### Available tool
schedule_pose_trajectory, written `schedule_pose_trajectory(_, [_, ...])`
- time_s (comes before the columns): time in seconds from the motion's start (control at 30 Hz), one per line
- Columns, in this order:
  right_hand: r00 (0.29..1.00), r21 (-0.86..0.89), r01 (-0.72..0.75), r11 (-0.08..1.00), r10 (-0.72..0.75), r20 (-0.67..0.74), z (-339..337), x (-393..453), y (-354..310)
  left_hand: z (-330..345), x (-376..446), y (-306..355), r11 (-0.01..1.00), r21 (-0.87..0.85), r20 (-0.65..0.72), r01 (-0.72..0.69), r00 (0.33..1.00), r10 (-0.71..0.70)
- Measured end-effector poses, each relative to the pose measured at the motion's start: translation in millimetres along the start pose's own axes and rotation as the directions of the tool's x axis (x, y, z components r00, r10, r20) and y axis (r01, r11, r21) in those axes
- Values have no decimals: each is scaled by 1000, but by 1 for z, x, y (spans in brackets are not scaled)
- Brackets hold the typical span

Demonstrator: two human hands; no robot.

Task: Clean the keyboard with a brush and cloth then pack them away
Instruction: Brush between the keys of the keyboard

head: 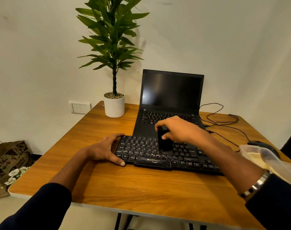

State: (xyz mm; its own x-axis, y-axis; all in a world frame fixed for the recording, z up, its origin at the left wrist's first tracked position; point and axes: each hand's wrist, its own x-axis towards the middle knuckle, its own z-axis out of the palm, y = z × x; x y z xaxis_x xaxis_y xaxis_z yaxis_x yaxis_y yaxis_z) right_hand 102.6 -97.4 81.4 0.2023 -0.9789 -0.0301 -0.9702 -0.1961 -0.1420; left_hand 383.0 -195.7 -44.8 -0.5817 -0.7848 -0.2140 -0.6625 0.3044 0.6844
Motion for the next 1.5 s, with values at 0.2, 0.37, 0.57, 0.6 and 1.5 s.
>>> schedule_pose_trajectory(0.2, [992, 262, 67, 963, -37, -119, 10, 10, -22, 1, 1, -2, 1000, -30, -2, -8, 1000, 8])
schedule_pose_trajectory(0.37, [997, 282, -19, 959, 40, -72, 8, -7, 7, 0, 2, -4, 999, -52, 10, -14, 1000, 14])
schedule_pose_trajectory(0.57, [984, 124, -173, 977, 177, -29, -10, -47, 58, 1, 3, -6, 999, -42, 1, -17, 1000, 17])
schedule_pose_trajectory(0.6, [981, 88, -190, 978, 193, -24, -15, -51, 63, 1, 3, -6, 999, -43, 1, -18, 1000, 18])
schedule_pose_trajectory(1.5, [954, -21, -299, 954, 299, -20, -27, -69, 79, -1, 7, -8, 995, -92, 21, -36, 999, 38])
